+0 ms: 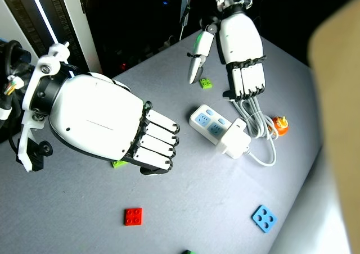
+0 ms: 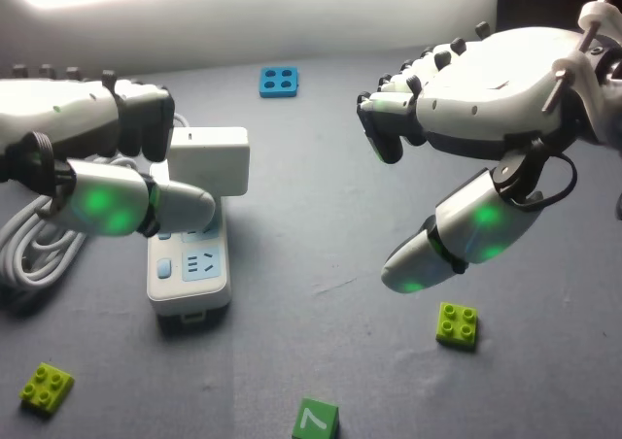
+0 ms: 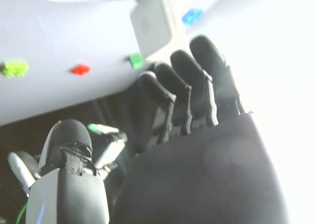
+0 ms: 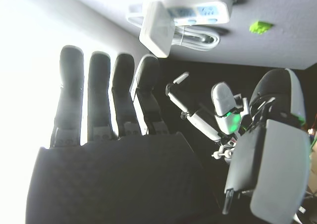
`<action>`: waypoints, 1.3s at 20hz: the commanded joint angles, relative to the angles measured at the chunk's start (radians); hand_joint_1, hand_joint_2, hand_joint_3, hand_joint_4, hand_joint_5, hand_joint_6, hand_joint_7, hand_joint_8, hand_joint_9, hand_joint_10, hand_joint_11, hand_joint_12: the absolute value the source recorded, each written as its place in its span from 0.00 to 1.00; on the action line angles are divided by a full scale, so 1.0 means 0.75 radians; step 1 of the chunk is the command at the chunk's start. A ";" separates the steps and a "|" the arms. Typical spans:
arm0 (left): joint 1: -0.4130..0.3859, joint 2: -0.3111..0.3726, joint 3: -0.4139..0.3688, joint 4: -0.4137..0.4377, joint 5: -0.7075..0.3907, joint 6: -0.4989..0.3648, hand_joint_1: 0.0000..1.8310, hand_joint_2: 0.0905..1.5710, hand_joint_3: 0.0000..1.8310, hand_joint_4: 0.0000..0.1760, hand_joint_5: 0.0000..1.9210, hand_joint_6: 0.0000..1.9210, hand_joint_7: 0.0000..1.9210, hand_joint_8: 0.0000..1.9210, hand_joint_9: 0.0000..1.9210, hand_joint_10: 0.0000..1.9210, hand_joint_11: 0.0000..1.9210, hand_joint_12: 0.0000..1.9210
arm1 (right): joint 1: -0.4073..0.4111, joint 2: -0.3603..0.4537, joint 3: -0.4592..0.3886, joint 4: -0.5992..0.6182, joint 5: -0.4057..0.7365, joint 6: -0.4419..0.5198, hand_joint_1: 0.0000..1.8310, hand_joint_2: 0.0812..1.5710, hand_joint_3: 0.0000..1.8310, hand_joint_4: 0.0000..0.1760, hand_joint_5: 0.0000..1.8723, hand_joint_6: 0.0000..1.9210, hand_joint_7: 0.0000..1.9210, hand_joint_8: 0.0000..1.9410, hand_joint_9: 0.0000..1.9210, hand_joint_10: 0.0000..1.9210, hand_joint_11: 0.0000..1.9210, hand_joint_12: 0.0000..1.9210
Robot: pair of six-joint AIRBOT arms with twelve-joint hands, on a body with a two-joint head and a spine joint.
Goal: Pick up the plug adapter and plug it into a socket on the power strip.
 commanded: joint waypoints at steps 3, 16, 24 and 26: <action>-0.072 0.019 -0.056 0.021 -0.181 0.076 0.05 0.74 0.00 0.00 0.12 0.95 0.13 1.00 0.11 1.00 0.12 1.00 | -0.011 0.033 -0.032 -0.023 0.086 -0.009 0.23 0.46 0.00 0.00 0.02 1.00 0.00 1.00 0.05 1.00 0.08 1.00; -0.113 0.023 -0.170 0.021 -0.315 0.058 0.05 0.74 0.01 1.00 0.76 1.00 0.80 1.00 0.83 1.00 0.82 1.00 | -0.059 0.135 -0.080 -0.023 0.183 -0.072 0.11 0.57 0.00 0.58 0.71 1.00 0.74 1.00 0.71 1.00 0.67 1.00; -0.138 0.021 -0.177 0.021 -0.274 0.071 0.64 0.90 0.00 1.00 0.75 1.00 0.81 1.00 0.84 1.00 0.86 1.00 | -0.056 0.168 -0.097 -0.023 0.236 -0.071 0.36 0.88 0.01 0.97 0.76 1.00 0.80 1.00 0.81 1.00 0.82 1.00; -0.138 0.021 -0.176 0.021 -0.274 0.073 0.70 0.88 0.00 1.00 0.75 1.00 0.80 1.00 0.83 1.00 0.84 1.00 | -0.062 0.191 -0.098 -0.023 0.309 -0.071 0.47 0.90 0.01 0.95 0.76 1.00 0.81 1.00 0.83 1.00 0.84 1.00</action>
